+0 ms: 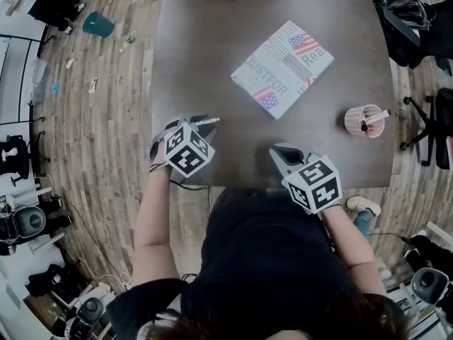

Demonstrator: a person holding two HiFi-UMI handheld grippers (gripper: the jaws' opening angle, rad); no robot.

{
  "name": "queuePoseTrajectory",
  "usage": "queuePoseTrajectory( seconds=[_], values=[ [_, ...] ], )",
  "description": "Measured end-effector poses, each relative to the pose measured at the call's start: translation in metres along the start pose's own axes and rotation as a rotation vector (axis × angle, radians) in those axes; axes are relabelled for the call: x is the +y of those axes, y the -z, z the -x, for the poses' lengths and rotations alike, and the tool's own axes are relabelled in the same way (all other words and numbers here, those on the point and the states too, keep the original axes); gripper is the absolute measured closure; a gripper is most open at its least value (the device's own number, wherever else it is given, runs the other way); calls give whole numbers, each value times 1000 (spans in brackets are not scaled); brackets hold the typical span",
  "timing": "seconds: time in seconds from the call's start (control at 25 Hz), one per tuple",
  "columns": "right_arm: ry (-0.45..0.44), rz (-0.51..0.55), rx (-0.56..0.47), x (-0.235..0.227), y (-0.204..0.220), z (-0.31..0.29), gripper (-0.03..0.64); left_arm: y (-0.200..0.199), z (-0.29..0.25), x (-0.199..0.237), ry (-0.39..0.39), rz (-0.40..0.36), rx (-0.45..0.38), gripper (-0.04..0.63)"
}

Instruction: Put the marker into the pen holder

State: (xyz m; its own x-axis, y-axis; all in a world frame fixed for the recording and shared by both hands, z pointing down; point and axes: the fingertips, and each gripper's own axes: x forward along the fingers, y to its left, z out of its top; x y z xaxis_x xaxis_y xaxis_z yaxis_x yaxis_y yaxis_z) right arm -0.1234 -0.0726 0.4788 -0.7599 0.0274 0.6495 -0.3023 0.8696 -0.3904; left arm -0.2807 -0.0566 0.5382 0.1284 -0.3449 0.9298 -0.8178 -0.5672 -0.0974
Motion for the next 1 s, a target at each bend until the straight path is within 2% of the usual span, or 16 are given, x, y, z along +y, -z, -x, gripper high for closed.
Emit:
queuePoseTrajectory(
  seconds=[0.2, 0.36, 0.6, 0.8, 1.0],
  values=[
    [24, 13, 26, 7, -5, -11, 598, 3, -3, 1, 72, -50, 15, 438],
    [46, 16, 32, 11, -6, -17, 598, 4, -4, -1, 117, -108, 35, 492],
    [72, 1, 45, 17, -5, -21, 598, 4, -1, -7, 200, -154, 11, 528],
    [107, -14, 44, 18, -7, -24, 598, 5, -1, -7, 221, -183, -5, 532],
    [146, -28, 28, 16, -11, -20, 598, 2, 0, -4, 187, -224, -21, 535]
  ],
)
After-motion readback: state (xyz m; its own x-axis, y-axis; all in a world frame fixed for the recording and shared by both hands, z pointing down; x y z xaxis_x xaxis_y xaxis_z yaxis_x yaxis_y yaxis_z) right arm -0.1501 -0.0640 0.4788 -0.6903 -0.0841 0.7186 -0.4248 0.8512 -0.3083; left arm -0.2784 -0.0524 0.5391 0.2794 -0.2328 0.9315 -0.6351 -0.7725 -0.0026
